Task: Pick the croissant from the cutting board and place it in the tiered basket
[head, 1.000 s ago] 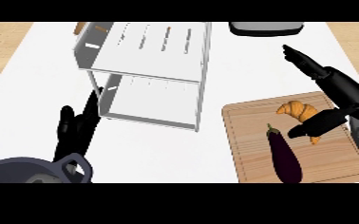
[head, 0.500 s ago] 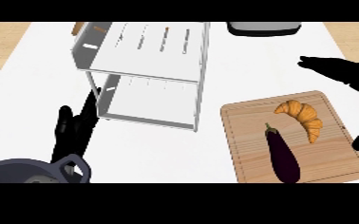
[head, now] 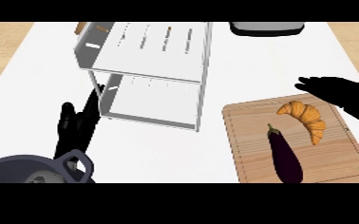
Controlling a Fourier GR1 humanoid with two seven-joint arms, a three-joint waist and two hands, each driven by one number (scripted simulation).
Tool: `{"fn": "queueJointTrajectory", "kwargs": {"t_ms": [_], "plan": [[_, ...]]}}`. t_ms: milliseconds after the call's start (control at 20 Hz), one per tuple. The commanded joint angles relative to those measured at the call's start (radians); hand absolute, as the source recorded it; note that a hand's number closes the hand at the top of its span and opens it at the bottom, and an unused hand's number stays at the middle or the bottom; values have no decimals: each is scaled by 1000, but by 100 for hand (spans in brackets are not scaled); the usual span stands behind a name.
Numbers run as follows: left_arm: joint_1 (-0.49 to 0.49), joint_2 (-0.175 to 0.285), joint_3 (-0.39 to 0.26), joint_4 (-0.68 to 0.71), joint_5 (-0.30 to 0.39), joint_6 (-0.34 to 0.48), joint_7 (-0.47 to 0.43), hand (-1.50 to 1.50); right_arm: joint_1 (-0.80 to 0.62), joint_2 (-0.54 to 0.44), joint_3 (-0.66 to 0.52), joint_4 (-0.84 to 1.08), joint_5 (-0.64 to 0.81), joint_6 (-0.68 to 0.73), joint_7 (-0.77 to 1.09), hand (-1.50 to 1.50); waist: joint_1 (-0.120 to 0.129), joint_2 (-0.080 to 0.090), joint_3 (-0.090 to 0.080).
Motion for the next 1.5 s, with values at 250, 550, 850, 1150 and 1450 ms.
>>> {"fn": "queueJointTrajectory", "kwargs": {"t_ms": [250, 550, 850, 1150, 1450], "plan": [[-23, -54, -39, 11, -44, -25, -51, 0, 59, 76, 4, -1, 192, -73, 123, -150, 10, 11, -13], [-134, -32, 36, 73, 9, -72, 4, 0, 83, 164, 55, 161, 313, -134, 40, -150, 12, 15, -12], [-41, -43, 32, 61, -28, -91, -82, 0, 81, 241, 46, 204, 379, -140, 5, -150, 14, 12, -12], [-94, -49, 26, 78, -46, -91, -39, 0, 32, 263, -15, 374, 424, -159, -60, -150, 12, 13, -12], [-75, -68, 27, 68, -37, -91, -53, 0, 29, 330, -2, 509, 501, -224, -133, -150, 15, 13, -12]]}}
